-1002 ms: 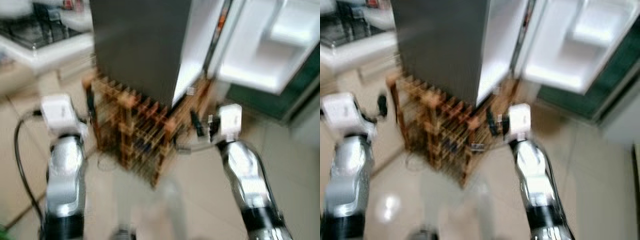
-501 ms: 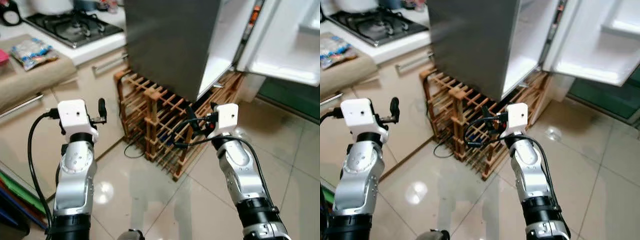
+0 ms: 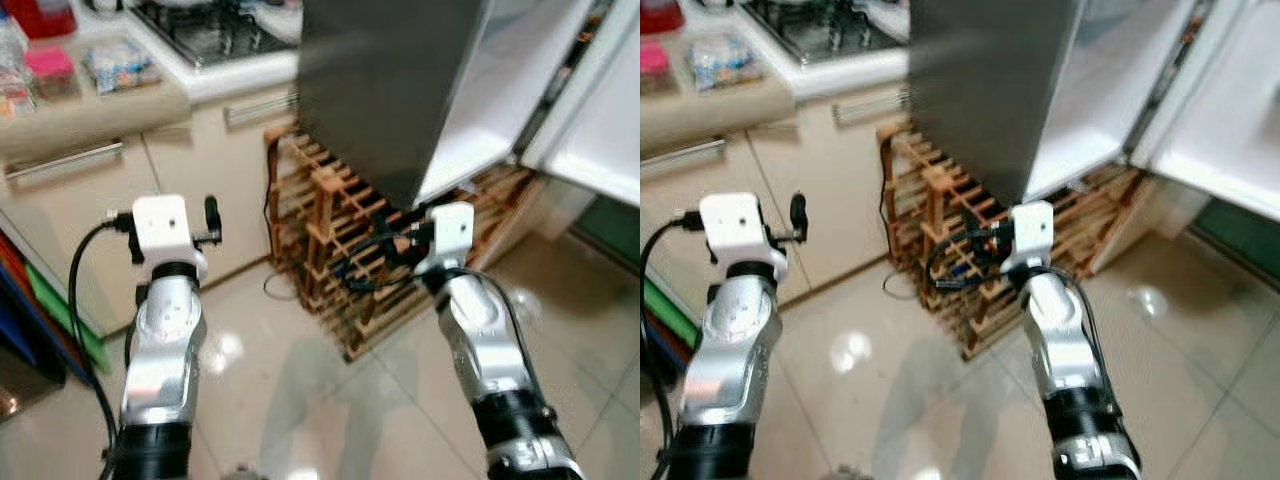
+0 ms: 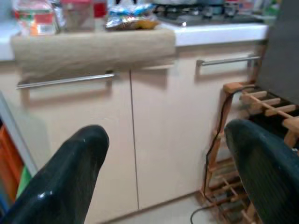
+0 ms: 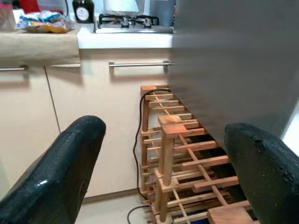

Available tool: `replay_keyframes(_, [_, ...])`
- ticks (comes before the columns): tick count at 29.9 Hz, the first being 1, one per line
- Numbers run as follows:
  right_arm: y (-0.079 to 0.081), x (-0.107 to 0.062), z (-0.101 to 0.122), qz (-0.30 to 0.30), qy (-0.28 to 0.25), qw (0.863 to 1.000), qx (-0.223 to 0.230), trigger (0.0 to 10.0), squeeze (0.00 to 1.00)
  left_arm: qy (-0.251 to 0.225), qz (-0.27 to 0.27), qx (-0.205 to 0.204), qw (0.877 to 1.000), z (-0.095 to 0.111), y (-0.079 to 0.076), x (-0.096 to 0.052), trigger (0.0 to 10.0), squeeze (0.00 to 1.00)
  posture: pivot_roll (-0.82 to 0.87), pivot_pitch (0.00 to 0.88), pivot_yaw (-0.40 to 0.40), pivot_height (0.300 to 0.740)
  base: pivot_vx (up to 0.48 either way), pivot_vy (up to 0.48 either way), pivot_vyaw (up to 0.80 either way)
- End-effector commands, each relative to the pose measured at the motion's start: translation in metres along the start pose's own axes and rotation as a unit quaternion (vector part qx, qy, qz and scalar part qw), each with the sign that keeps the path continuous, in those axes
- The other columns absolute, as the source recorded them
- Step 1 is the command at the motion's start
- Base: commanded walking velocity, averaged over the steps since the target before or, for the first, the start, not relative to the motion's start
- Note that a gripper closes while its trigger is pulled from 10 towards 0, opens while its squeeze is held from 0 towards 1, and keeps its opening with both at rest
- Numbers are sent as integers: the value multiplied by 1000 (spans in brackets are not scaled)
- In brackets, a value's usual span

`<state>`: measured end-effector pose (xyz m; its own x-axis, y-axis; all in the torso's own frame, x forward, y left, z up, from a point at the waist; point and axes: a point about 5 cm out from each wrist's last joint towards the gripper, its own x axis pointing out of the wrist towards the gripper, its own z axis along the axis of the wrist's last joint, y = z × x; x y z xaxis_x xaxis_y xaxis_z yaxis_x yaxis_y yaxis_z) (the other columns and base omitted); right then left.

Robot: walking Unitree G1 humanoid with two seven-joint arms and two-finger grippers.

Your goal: Restocking fridge

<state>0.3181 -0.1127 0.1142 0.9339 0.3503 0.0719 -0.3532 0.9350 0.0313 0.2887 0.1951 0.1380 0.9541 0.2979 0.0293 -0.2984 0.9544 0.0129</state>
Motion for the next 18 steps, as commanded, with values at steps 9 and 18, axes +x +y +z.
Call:
replay_keyframes(9, [-3, -10, -9, 6, 16, 1000, -6, 10000, 0, 3, -23, -2, 1000, 1, -7, 2, 10000, 0, -28, 2, -52, 740, 0, 0, 421])
replay_keyframes(18, [8, -6, -15, 51, 46, 997, -26, 10000, 106, -33, -39, -8, 999, 19, -12, 15, 10000, 0, -34, 0, -39, 740, 0, 0, 181])
